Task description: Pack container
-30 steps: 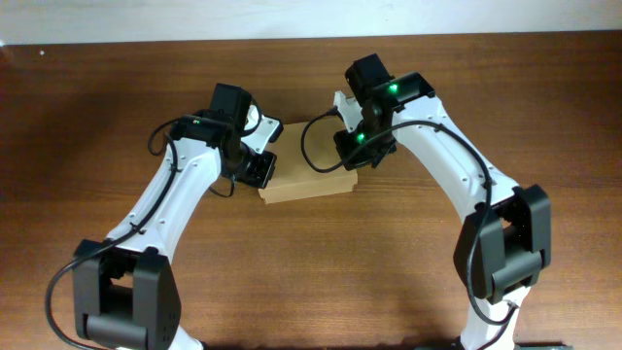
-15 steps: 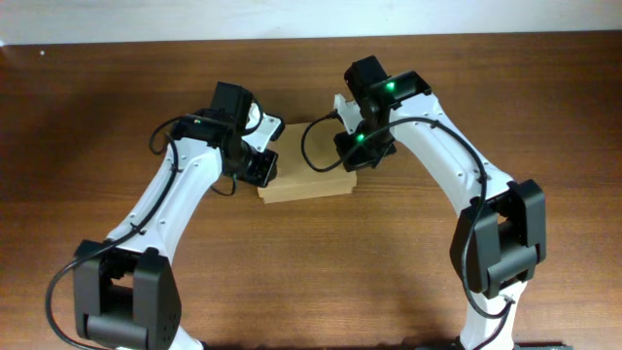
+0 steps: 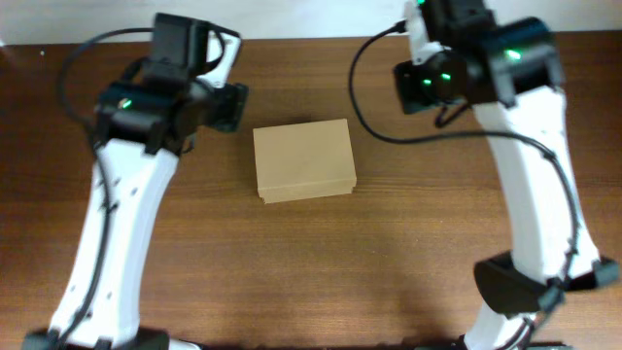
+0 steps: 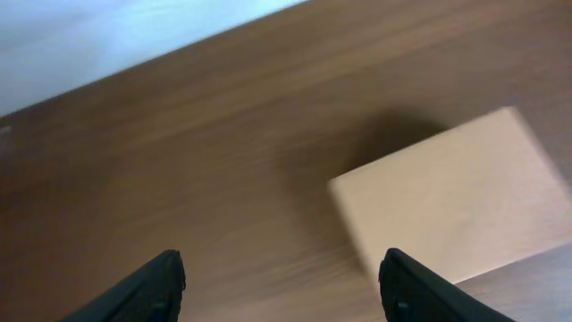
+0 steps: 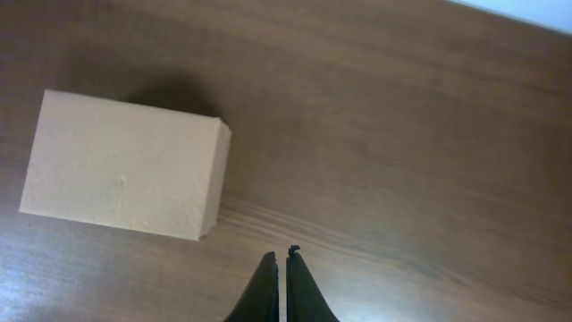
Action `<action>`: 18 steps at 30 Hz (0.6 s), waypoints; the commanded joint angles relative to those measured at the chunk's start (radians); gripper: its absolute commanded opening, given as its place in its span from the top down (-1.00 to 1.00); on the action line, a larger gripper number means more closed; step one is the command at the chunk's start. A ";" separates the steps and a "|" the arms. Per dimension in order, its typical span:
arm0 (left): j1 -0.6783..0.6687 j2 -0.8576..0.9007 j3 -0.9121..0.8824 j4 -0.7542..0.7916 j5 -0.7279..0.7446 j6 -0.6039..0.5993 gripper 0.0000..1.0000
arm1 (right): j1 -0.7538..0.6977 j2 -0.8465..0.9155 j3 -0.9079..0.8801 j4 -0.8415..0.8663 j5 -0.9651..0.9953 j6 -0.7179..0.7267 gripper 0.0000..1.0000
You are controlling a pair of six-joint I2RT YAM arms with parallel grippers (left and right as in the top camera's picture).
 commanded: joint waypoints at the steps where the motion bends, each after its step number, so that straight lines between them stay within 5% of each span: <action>1: 0.045 -0.082 -0.003 -0.014 -0.159 0.005 -0.52 | -0.070 -0.106 -0.035 0.002 0.016 0.015 0.91; 9: 0.163 -0.293 -0.132 0.032 -0.150 0.004 -0.62 | -0.262 -0.551 -0.403 0.126 -0.075 0.015 0.90; 14: 0.177 -0.371 -0.278 0.040 -0.151 -0.043 -0.62 | -0.237 -0.857 -0.727 0.209 -0.058 0.006 0.80; 17: 0.177 -0.394 -0.360 0.044 -0.151 -0.075 -0.62 | -0.221 -1.011 -0.879 0.251 -0.021 0.006 0.52; 18: 0.177 -0.399 -0.385 0.049 -0.151 -0.078 -0.84 | -0.219 -1.056 -0.921 0.278 -0.023 0.007 0.36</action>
